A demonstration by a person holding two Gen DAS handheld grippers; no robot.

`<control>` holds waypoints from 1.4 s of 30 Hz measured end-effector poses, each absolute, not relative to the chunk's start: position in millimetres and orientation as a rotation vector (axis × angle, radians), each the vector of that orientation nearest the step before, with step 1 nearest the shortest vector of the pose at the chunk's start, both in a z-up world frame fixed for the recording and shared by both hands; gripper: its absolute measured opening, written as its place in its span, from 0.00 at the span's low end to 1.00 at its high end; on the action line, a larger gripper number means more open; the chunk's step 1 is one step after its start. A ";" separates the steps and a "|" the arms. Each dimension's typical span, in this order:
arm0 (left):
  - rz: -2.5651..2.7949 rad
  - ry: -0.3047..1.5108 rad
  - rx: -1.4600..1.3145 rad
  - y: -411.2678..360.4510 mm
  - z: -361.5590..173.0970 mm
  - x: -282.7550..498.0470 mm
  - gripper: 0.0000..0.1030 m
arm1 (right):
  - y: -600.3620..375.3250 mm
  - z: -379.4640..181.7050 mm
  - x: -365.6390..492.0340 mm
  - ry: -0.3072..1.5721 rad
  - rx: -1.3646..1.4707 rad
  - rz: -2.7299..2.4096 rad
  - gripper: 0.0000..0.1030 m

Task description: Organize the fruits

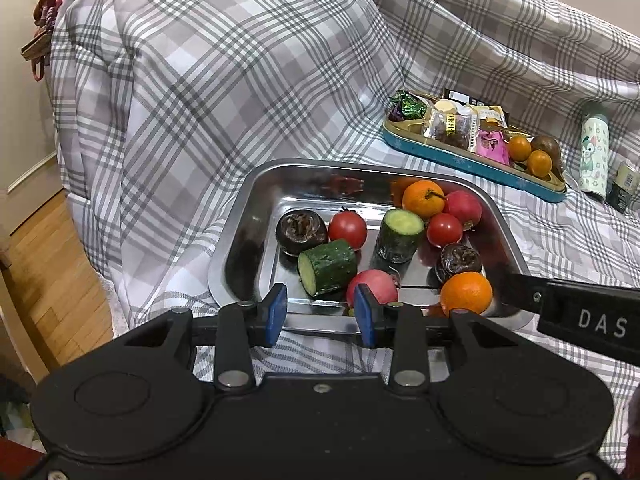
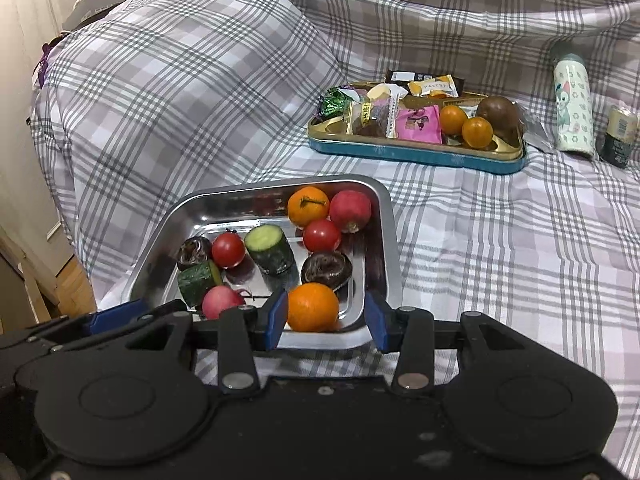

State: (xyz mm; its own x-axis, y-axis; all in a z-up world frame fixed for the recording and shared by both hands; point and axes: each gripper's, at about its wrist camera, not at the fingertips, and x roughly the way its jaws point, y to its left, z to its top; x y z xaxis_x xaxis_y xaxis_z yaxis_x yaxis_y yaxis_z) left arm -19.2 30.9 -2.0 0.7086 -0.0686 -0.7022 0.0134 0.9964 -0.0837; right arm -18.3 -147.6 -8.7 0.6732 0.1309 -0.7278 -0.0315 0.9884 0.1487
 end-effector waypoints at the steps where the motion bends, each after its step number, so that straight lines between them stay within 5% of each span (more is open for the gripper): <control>1: -0.042 0.784 -0.076 31.3 -2.8 -18.4 0.44 | -147.7 -9.1 -18.9 0.828 0.130 0.088 0.44; 42: -0.026 0.771 -0.102 33.5 -7.2 -20.0 0.44 | -146.1 -13.1 -24.2 0.832 0.117 0.059 0.44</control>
State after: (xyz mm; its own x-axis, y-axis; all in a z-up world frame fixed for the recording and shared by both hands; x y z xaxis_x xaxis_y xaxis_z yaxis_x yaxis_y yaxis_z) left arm -20.0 33.5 -7.2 0.7171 -0.0607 -0.6943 -0.0143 0.9947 -0.1018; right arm -24.2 -146.1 -13.1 0.6726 0.0979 -0.7335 -0.0060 0.9919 0.1268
